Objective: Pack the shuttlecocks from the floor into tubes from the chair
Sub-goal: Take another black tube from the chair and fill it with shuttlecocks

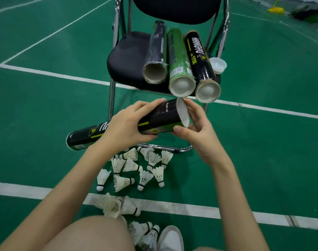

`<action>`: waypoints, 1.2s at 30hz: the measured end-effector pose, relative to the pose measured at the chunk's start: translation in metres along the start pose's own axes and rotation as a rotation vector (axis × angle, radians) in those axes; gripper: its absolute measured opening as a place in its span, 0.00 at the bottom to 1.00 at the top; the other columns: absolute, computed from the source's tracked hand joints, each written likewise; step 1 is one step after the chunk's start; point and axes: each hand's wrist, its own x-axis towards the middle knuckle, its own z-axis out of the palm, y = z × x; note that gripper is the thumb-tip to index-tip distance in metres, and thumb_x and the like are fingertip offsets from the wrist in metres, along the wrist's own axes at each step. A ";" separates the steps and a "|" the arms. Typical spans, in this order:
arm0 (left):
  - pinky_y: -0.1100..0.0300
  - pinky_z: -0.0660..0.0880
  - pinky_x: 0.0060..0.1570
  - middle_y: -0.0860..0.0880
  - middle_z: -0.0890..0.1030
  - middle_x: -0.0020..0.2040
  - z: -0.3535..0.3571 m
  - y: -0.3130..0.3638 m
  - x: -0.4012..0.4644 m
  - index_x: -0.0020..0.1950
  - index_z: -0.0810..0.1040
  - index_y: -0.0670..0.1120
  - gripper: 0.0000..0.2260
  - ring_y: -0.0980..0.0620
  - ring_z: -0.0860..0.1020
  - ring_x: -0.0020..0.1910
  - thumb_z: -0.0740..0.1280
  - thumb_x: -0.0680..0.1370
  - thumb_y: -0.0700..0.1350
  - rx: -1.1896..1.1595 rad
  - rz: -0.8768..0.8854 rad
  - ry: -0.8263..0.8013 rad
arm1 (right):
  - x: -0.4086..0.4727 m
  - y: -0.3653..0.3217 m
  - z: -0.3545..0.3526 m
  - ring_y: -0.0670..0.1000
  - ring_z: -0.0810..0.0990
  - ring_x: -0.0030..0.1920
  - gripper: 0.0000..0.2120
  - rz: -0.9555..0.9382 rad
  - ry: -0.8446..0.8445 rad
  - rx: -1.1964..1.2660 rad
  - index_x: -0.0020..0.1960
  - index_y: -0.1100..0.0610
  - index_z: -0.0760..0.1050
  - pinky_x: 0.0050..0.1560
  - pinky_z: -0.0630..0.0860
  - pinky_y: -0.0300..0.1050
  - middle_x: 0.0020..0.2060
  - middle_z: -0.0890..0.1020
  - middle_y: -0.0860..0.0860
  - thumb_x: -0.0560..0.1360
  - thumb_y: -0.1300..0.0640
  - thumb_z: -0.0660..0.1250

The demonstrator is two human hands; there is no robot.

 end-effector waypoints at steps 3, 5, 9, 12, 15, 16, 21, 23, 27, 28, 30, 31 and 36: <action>0.56 0.73 0.45 0.57 0.73 0.60 0.023 -0.015 -0.017 0.71 0.57 0.66 0.39 0.54 0.73 0.53 0.74 0.67 0.52 -0.004 -0.060 -0.061 | -0.002 0.032 -0.004 0.45 0.75 0.63 0.33 0.073 -0.021 -0.006 0.64 0.47 0.68 0.57 0.75 0.40 0.63 0.74 0.44 0.63 0.61 0.75; 0.57 0.71 0.44 0.56 0.73 0.60 0.040 -0.027 -0.027 0.71 0.57 0.65 0.39 0.54 0.73 0.52 0.74 0.67 0.52 0.022 -0.084 -0.099 | -0.003 0.053 -0.006 0.44 0.73 0.64 0.34 0.125 -0.047 -0.011 0.64 0.46 0.68 0.59 0.74 0.39 0.64 0.74 0.42 0.63 0.61 0.75; 0.56 0.71 0.41 0.50 0.76 0.56 0.072 -0.053 -0.048 0.72 0.61 0.59 0.39 0.47 0.76 0.47 0.75 0.64 0.50 0.098 -0.067 -0.127 | -0.006 0.098 -0.014 0.45 0.77 0.60 0.33 0.260 -0.068 -0.041 0.64 0.44 0.68 0.56 0.74 0.37 0.62 0.76 0.44 0.64 0.65 0.74; 0.54 0.70 0.44 0.50 0.76 0.57 0.089 -0.070 -0.058 0.73 0.61 0.59 0.39 0.47 0.76 0.48 0.75 0.65 0.51 0.120 -0.107 -0.153 | -0.010 0.137 -0.023 0.49 0.79 0.57 0.31 0.352 -0.035 -0.084 0.66 0.51 0.68 0.56 0.75 0.40 0.60 0.79 0.49 0.66 0.63 0.74; 0.52 0.70 0.48 0.48 0.76 0.57 0.104 -0.084 -0.067 0.73 0.62 0.58 0.39 0.46 0.75 0.51 0.75 0.66 0.51 0.156 -0.127 -0.172 | -0.012 0.176 -0.032 0.50 0.79 0.56 0.23 0.418 0.051 -0.148 0.62 0.52 0.71 0.58 0.75 0.42 0.57 0.80 0.49 0.71 0.63 0.72; 0.52 0.69 0.49 0.48 0.76 0.57 0.108 -0.088 -0.070 0.73 0.62 0.57 0.38 0.45 0.75 0.51 0.75 0.66 0.50 0.167 -0.126 -0.180 | -0.012 0.189 -0.035 0.49 0.80 0.56 0.20 0.433 0.067 -0.171 0.60 0.51 0.73 0.59 0.75 0.44 0.56 0.80 0.49 0.71 0.63 0.71; 0.52 0.68 0.50 0.47 0.76 0.59 0.131 -0.105 -0.085 0.73 0.63 0.56 0.37 0.44 0.75 0.53 0.74 0.67 0.50 0.208 -0.143 -0.231 | -0.015 0.248 -0.037 0.44 0.76 0.57 0.14 0.476 0.053 -0.342 0.57 0.51 0.75 0.57 0.72 0.33 0.55 0.79 0.44 0.73 0.60 0.70; 0.50 0.69 0.51 0.46 0.76 0.59 0.140 -0.110 -0.089 0.73 0.63 0.56 0.37 0.43 0.75 0.53 0.74 0.67 0.50 0.218 -0.151 -0.259 | -0.013 0.265 -0.035 0.42 0.72 0.58 0.15 0.479 0.061 -0.412 0.59 0.53 0.75 0.53 0.69 0.25 0.57 0.77 0.45 0.73 0.61 0.69; 0.49 0.70 0.49 0.45 0.75 0.58 0.152 -0.114 -0.097 0.73 0.63 0.56 0.37 0.42 0.74 0.52 0.75 0.66 0.49 0.213 -0.157 -0.283 | -0.012 0.292 -0.036 0.47 0.71 0.63 0.19 0.412 0.017 -0.557 0.63 0.58 0.73 0.62 0.70 0.41 0.62 0.76 0.52 0.73 0.64 0.69; 0.49 0.70 0.49 0.45 0.75 0.58 0.154 -0.113 -0.100 0.73 0.63 0.56 0.37 0.42 0.74 0.52 0.75 0.66 0.49 0.212 -0.162 -0.288 | -0.012 0.297 -0.036 0.48 0.71 0.63 0.20 0.405 0.003 -0.598 0.64 0.58 0.73 0.62 0.68 0.40 0.62 0.76 0.53 0.73 0.64 0.69; 0.49 0.70 0.49 0.46 0.75 0.58 0.157 -0.113 -0.105 0.72 0.63 0.57 0.38 0.42 0.74 0.53 0.75 0.66 0.49 0.214 -0.174 -0.303 | -0.013 0.304 -0.034 0.47 0.71 0.62 0.20 0.419 -0.006 -0.627 0.65 0.58 0.72 0.62 0.66 0.37 0.61 0.76 0.54 0.73 0.64 0.68; 0.49 0.70 0.49 0.46 0.75 0.58 0.159 -0.113 -0.109 0.72 0.63 0.57 0.38 0.42 0.74 0.53 0.75 0.66 0.49 0.215 -0.177 -0.311 | -0.014 0.306 -0.033 0.47 0.71 0.62 0.20 0.433 -0.001 -0.623 0.64 0.58 0.73 0.63 0.67 0.39 0.61 0.76 0.54 0.73 0.64 0.68; 0.50 0.68 0.51 0.46 0.76 0.57 0.161 -0.111 -0.124 0.72 0.65 0.55 0.37 0.42 0.74 0.52 0.76 0.65 0.47 0.223 -0.175 -0.328 | -0.019 0.312 -0.030 0.53 0.70 0.61 0.17 0.444 0.056 -0.690 0.60 0.56 0.74 0.60 0.69 0.46 0.56 0.77 0.53 0.73 0.62 0.69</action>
